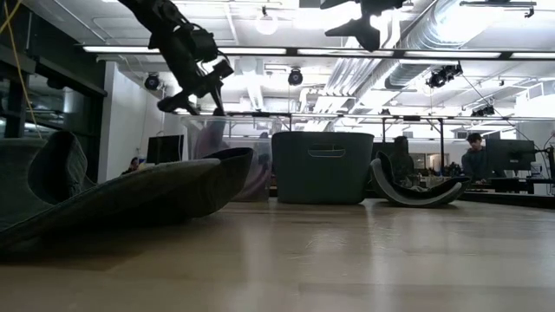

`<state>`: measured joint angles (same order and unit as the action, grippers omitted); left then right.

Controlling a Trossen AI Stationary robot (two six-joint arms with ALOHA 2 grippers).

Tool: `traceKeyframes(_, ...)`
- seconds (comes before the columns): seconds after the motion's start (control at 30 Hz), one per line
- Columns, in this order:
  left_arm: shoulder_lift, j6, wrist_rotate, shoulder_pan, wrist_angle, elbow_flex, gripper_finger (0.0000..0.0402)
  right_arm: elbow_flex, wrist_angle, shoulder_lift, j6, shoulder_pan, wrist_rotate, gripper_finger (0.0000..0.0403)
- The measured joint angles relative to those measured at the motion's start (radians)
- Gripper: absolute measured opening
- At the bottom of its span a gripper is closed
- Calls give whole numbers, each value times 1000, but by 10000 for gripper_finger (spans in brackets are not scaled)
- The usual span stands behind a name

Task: Pick & Place hat
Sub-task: Put the red cap into the transparent bin

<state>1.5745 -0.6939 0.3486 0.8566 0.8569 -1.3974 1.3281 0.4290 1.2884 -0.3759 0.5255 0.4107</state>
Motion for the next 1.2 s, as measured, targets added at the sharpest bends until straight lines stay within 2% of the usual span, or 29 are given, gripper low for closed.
traceKeyframes(0.13,0,-17,-69,0,46,-58,207,0,0,0,3,-12,-3,255)
traceKeyframes(0.3,0,-10,-159,0,108,-186,206,0,1,0,1,-11,-9,255)
traceKeyframes(0.43,-1,-18,-180,0,121,-258,184,0,1,0,0,-11,-9,255)
traceKeyframes(0.53,-1,-53,-155,-14,118,-272,146,0,1,0,0,-11,-14,255)
traceKeyframes(0.7,7,-58,-164,-66,122,-272,32,0,1,0,-1,-11,-43,255)
traceKeyframes(0.77,21,-51,-171,-88,109,-272,11,0,0,0,-1,-11,-61,255)
traceKeyframes(0.87,32,-44,-209,-105,117,-271,10,0,0,0,-8,-11,-64,255)
traceKeyframes(1.0,59,-16,-329,-132,158,-271,3,0,0,0,-8,-11,-63,255)
traceKeyframes(1.2,94,4,-330,-154,167,-271,0,0,0,0,-16,-11,-62,255)
